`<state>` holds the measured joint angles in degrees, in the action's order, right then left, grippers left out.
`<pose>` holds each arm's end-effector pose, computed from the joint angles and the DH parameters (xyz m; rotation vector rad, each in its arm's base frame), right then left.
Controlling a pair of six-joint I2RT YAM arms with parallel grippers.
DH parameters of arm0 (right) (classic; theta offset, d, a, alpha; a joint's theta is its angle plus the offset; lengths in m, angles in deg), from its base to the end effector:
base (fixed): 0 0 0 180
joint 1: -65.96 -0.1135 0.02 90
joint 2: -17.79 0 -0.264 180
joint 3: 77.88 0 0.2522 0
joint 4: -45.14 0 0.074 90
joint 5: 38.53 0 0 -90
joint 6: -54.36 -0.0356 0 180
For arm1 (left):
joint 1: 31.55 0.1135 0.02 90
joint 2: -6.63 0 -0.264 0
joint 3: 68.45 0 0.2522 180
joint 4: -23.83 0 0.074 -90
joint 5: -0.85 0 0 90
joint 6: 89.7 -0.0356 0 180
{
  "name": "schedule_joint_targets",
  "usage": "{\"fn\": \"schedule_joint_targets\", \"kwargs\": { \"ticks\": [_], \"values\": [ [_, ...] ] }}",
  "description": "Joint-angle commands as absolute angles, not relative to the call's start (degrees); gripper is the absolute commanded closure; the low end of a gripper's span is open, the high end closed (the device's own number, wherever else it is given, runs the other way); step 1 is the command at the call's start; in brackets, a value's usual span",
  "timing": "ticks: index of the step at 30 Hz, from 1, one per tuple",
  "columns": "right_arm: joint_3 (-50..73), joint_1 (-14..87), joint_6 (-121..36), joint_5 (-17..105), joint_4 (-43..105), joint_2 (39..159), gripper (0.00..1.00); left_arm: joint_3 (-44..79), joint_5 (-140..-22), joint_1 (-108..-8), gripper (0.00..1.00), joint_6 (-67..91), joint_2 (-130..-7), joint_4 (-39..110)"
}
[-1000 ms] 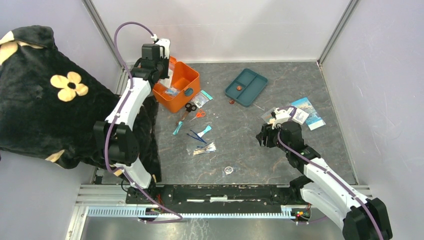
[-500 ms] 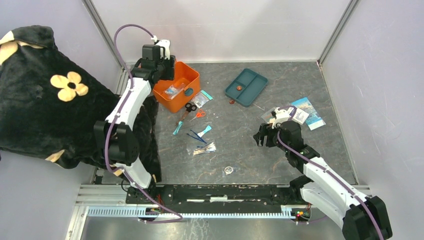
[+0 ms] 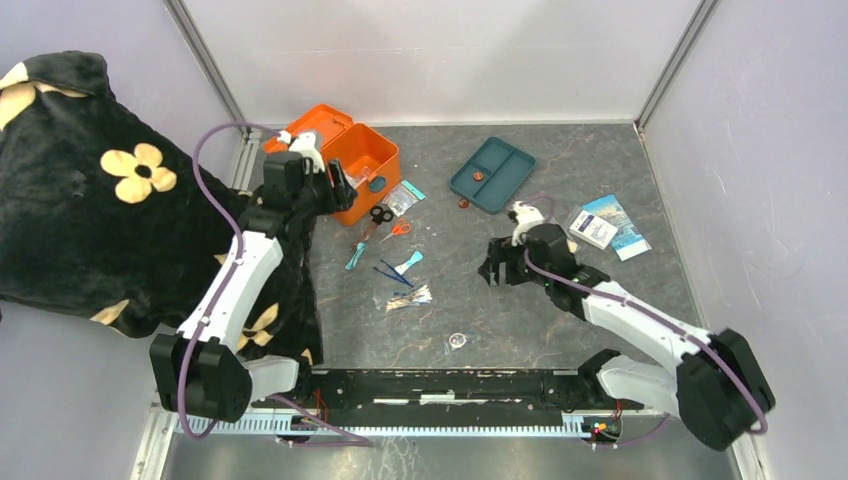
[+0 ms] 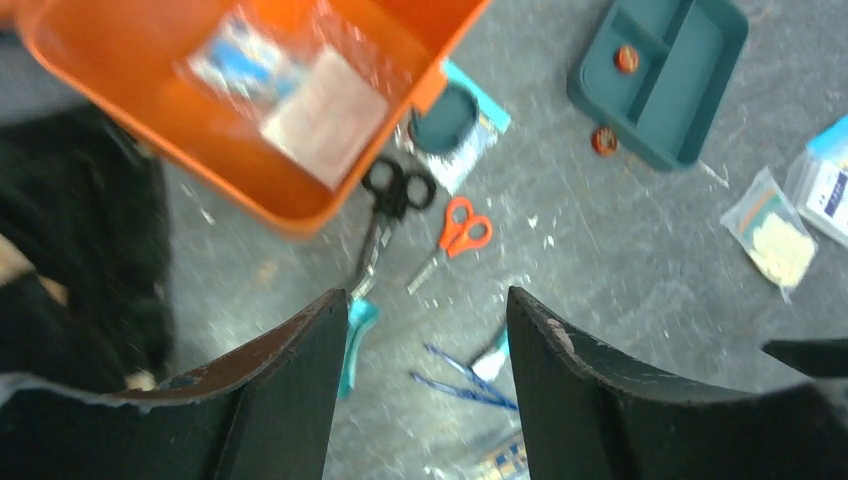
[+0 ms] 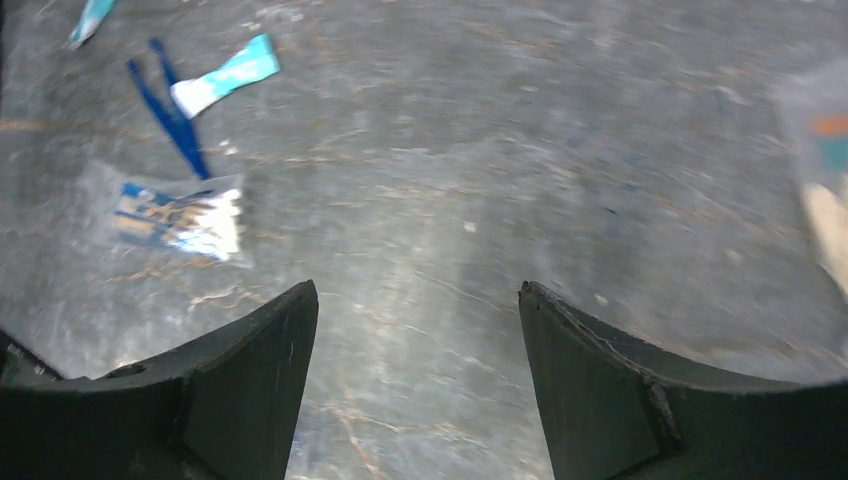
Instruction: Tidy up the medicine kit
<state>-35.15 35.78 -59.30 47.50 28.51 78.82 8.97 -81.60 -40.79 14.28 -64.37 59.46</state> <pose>0.1901 0.1134 0.2026 -0.1681 2.2380 0.5990 0.2757 -0.0496 0.3380 -0.0056 2.0985 -0.3831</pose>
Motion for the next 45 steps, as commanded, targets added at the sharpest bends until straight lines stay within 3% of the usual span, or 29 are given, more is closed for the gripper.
{"fn": "schedule_joint_targets", "kwargs": {
  "ticks": [1,13,26,38,42,45],
  "values": [
    [-27.57,29.69,-55.49,44.04,28.37,86.29,0.20,0.90,-76.32,-41.29,0.34,23.24,-61.28,55.67],
    [-17.06,21.85,-62.90,39.40,37.61,108.87,0.21,-9.39,-79.22,-41.40,0.34,26.96,-54.39,55.72],
    [-14.94,21.32,-68.47,35.52,41.61,118.19,0.33,-16.12,-76.68,-41.57,0.34,31.84,-51.47,54.91],
    [-16.94,21.27,-67.80,38.40,40.58,116.89,0.70,-18.60,-74.24,-42.08,0.34,34.02,-51.51,54.42],
    [-18.86,21.30,-66.97,38.88,44.04,114.38,0.92,-18.82,-71.75,-42.31,0.33,32.04,-52.99,53.32],
    [-20.09,21.40,-65.23,39.73,45.63,112.05,1.00,-18.61,-68.43,-42.57,0.32,31.33,-54.25,51.81]
  ]
}}
